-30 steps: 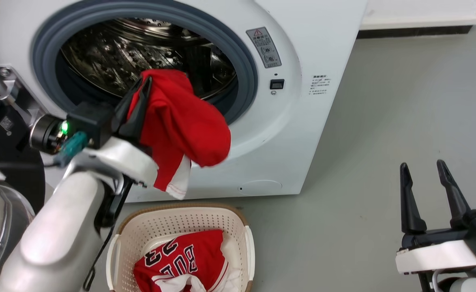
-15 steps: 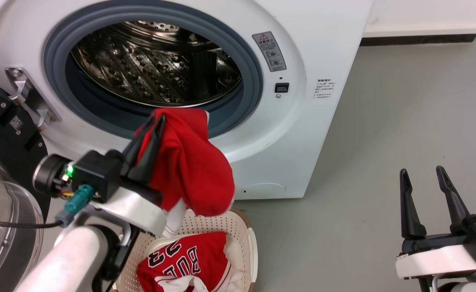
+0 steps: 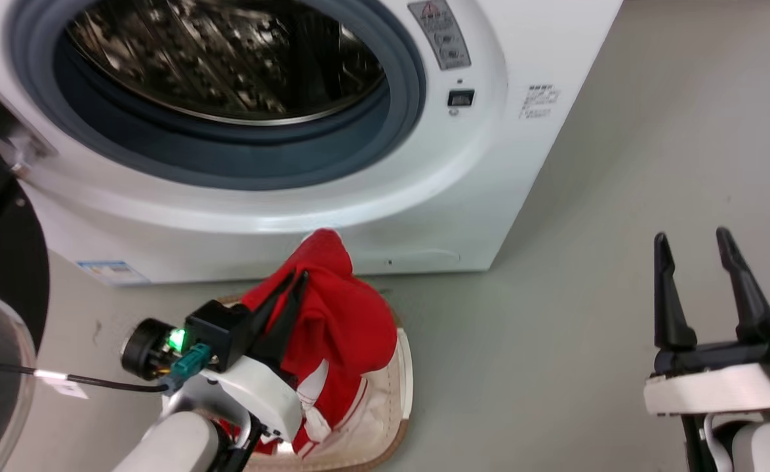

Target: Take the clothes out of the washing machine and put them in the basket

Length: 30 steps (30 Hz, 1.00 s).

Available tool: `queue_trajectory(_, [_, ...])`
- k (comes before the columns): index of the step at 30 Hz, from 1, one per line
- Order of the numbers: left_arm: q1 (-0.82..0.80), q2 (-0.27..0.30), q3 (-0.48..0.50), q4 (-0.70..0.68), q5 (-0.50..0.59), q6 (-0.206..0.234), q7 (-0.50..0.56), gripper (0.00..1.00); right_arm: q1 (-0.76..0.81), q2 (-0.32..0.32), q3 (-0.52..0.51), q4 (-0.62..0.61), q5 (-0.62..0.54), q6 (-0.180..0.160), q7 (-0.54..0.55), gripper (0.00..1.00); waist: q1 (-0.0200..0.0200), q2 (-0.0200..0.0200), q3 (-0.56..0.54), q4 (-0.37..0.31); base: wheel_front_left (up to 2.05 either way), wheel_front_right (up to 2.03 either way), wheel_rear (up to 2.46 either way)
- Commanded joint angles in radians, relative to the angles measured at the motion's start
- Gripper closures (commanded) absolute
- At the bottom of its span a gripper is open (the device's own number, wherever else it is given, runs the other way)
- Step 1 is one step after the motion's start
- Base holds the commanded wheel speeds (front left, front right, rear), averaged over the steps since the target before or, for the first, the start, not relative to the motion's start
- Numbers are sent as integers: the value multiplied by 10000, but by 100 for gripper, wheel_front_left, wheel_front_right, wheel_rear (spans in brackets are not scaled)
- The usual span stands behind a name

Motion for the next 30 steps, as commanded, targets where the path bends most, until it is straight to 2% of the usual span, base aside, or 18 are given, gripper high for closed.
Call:
queue_trajectory(1, [-100, -100, -8, 320, -62, -86, -126, 100, -253, 6, -8, -79, -68, -7, -24, 0, 0, 0, 577, -67, 0, 0, 0])
queue_trajectory(12, [-1414, -955, -410, 4154, -143, -1106, -748, 100, -1297, 6, -42, -323, 99, -7, -23, 0, 0, 0, 2701, -430, 0, 0, 0])
queue_trajectory(13, [-1414, -955, -410, 4154, -143, -1106, -748, 100, -1297, 6, -42, -323, 99, -7, -23, 0, 0, 0, 2701, -430, 0, 0, 0])
queue_trajectory(22, [-3091, -1782, -820, 7574, 50, -1885, -946, 100, -2035, 9, -63, -561, 354, -7, -23, 0, 0, 0, 4300, -886, 0, 0, 0])
queue_trajectory(30, [-4448, -2474, -1030, 10503, -109, -2212, -617, 100, -2409, 9, -91, -716, 607, -7, -23, 0, 0, 0, 5414, -1150, 0, 0, 0])
